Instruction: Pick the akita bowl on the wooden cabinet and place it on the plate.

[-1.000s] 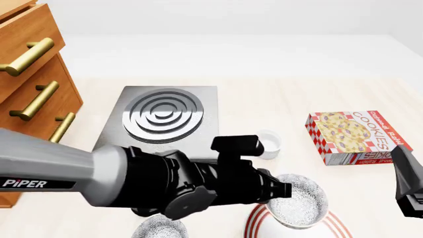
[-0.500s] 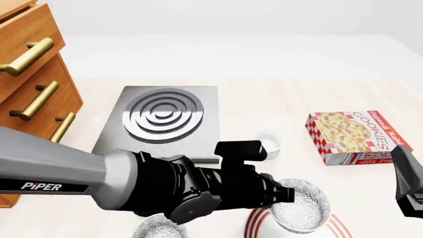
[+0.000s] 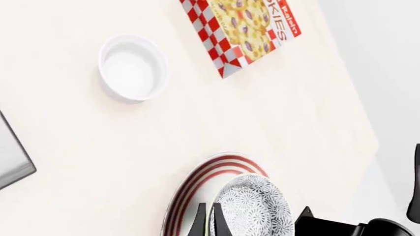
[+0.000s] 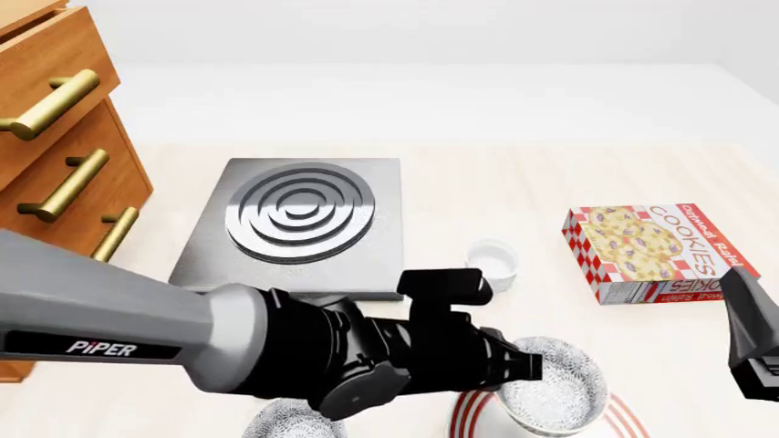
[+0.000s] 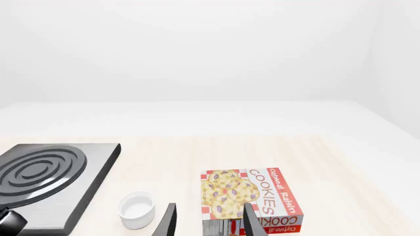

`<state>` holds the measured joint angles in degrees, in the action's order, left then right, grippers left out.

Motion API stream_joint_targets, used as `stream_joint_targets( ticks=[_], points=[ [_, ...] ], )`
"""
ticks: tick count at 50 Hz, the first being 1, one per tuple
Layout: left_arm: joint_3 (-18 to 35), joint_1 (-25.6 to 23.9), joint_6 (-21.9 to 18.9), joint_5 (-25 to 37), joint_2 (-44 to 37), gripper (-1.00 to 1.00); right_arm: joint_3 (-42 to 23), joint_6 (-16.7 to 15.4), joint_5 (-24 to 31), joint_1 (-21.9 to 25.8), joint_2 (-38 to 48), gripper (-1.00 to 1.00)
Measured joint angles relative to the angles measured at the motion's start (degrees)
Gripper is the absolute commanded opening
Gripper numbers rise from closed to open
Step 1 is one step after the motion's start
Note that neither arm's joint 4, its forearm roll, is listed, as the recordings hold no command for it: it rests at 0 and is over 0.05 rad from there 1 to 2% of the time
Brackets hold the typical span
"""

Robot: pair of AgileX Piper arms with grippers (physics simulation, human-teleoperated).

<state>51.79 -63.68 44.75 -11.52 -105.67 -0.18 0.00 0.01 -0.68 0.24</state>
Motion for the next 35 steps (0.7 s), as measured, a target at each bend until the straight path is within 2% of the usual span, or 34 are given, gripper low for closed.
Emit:
stream_joint_targets(
  ticks=[35],
  points=[
    [-0.2, -0.3, 1.1, -1.7, -2.0, -1.0, 0.0, 0.0, 0.0, 0.0, 0.0, 1.0]
  ],
)
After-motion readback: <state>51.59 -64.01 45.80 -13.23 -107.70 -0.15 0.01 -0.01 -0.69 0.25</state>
